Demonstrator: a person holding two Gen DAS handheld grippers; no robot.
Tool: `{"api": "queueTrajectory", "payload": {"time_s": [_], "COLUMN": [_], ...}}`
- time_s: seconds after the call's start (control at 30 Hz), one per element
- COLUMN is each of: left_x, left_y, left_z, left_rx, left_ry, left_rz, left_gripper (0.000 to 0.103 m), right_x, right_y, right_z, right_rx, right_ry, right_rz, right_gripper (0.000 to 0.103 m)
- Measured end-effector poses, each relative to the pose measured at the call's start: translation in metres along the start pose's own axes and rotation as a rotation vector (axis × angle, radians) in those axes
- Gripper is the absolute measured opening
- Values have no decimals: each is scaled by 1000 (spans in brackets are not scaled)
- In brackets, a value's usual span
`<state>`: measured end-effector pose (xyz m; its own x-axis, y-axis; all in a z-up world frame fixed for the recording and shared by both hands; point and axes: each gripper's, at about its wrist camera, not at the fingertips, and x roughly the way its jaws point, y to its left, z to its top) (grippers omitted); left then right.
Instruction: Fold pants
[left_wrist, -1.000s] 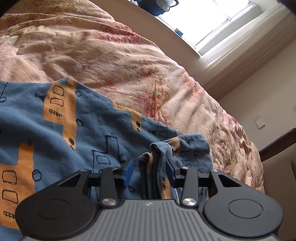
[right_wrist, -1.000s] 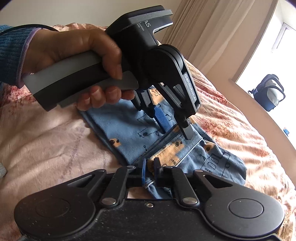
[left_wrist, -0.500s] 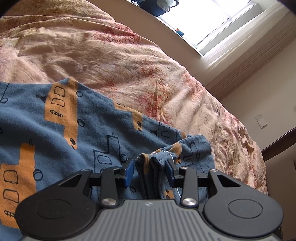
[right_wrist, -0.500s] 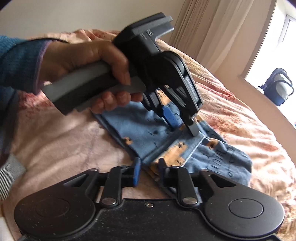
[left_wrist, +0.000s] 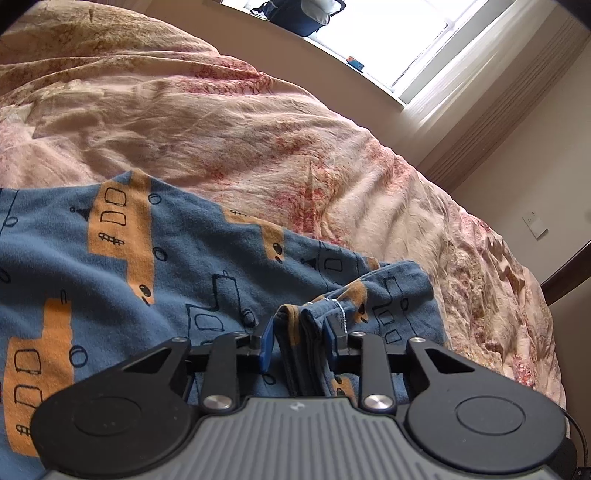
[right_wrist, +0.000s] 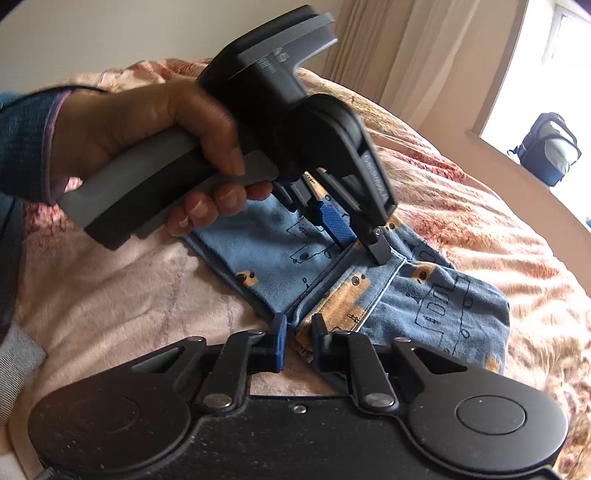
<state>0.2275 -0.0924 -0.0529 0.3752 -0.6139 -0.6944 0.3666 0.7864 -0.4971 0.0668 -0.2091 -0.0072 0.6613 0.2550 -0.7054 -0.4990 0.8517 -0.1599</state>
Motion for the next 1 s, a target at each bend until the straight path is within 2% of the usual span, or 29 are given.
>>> {"api": "queueTrajectory", "payload": {"time_s": [0.2,0.53,0.57,0.6,0.63,0.77,0.87,0.93,1.0], "left_x": [-2,-11,-14,-18,-24,-43,-45,-40,-33], "left_y": [-3,7,7,8,9,16,30,36,38], "left_z": [0,7,8,9,9,14,18,15,12], "left_rx": [8,-24,-25,-27,-29,-10,-52,-73,-72], "left_ry": [-5,-11,-11,-11,-14,-36,-20,-7,3], "left_rz": [-3,-35,-34,-33,-30,32,12,-5,4], "left_gripper": [25,22,22,19,16,14,14,14,15], "right_x": [-1,1,1,0,0,5,7,2,-4], "right_y": [-3,-7,-8,-9,-8,7,19,25,29], "right_z": [0,2,3,4,7,21,26,24,20], "right_rx": [29,108,123,140,156,125,108,87,45], "right_ry": [-4,-31,-36,-45,-52,-59,-71,-80,-77], "right_rz": [10,29,38,54,64,92,72,33,10], "right_gripper": [12,11,8,0,0,0,0,18,24]}}
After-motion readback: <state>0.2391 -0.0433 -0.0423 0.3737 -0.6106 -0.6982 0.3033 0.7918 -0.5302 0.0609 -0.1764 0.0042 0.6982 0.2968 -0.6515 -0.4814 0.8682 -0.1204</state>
